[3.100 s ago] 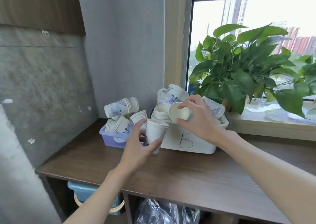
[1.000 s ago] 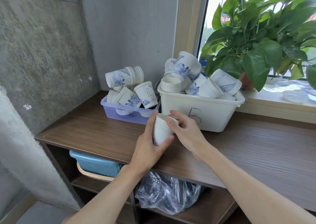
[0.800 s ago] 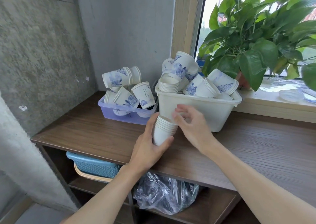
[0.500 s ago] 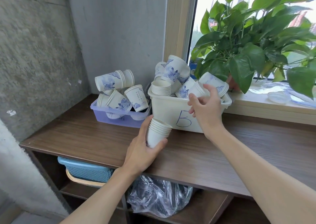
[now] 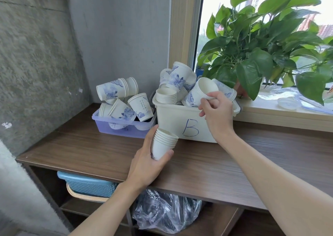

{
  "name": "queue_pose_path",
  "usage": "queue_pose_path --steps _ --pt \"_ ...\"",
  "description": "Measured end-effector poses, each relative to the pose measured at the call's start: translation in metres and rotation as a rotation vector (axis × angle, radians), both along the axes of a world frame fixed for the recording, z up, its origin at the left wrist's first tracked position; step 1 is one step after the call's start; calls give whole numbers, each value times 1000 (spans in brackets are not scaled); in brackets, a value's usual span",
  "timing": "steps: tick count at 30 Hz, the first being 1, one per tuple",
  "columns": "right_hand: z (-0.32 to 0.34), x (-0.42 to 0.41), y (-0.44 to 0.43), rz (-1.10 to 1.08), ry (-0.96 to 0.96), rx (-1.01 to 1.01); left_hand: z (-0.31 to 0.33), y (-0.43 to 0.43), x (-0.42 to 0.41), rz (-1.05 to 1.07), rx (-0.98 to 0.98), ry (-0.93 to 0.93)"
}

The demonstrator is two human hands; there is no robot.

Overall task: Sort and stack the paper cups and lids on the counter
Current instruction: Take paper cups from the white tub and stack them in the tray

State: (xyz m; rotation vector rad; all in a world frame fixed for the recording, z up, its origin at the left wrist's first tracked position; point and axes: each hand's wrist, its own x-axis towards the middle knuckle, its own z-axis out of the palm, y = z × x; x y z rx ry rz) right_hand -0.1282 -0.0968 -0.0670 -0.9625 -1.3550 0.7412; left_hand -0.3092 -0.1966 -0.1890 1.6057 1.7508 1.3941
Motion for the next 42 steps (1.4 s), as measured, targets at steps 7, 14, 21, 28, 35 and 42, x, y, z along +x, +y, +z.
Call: queue_pose_path --steps 7,14,21,28,35,42 --pt "12 0 -17 -6 -79 189 1 -3 0 -20 35 3" --pt "8 -7 -37 129 -87 169 1 -5 1 -30 67 -22" --pt "-12 -14 -39 227 -191 114 -3 -3 -2 -26 103 -78" --pt "-24 -19 -36 295 -290 41 -6 -2 -4 -44 114 -86" --pt "-33 -27 -40 333 -275 -31 -5 -3 -4 -50 139 -83" --pt "-40 -36 -40 391 -265 -112 -5 -2 -5 -58 132 -101"
